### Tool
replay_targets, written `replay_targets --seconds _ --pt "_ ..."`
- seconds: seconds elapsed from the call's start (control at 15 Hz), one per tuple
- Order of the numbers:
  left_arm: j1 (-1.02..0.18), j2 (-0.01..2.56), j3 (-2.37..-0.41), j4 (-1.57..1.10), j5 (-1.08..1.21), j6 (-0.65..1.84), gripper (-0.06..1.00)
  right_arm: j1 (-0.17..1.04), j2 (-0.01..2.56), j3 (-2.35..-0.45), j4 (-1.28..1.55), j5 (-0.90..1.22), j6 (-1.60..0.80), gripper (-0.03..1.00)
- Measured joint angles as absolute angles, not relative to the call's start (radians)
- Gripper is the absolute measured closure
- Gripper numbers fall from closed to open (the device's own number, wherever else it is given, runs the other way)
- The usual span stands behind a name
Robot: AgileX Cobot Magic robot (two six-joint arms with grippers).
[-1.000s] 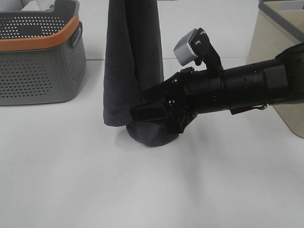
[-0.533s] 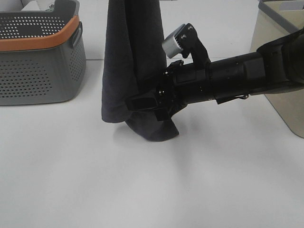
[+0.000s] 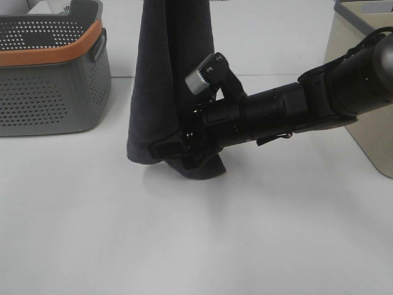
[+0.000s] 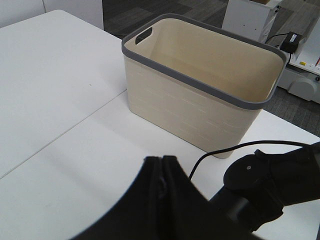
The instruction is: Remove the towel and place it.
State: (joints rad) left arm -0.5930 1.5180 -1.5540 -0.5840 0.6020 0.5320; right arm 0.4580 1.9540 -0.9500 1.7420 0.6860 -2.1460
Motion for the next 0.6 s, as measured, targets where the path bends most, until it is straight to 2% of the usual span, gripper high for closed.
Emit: replay_targets --seconds 0.27,0.33,0.4,0.53,0.6 --pt "-0.593 1.518 -1.554 -0.552 0.602 0.532 0.94 0.48 1.954 -0.95 1.742 0.682 -2.144 0.51" --pt "-0.593 1.518 -1.554 -0.541 0.602 0.525 0.94 0.48 1.954 -0.95 1.742 0.682 -2.127 0.62" --pt "-0.593 1.518 -1.554 -0.526 0.602 0.516 0.94 0.48 1.949 -0.947 1.728 0.681 -2.1 0.79" --pt "-0.593 1.518 -1.554 -0.5 0.602 0.484 0.94 0.48 1.92 -0.919 1.676 0.65 -2.043 0.95" --pt "-0.593 1.518 -1.554 -0.461 0.602 0.446 0.94 0.48 1.888 -0.894 1.635 0.614 -2.005 0.95"
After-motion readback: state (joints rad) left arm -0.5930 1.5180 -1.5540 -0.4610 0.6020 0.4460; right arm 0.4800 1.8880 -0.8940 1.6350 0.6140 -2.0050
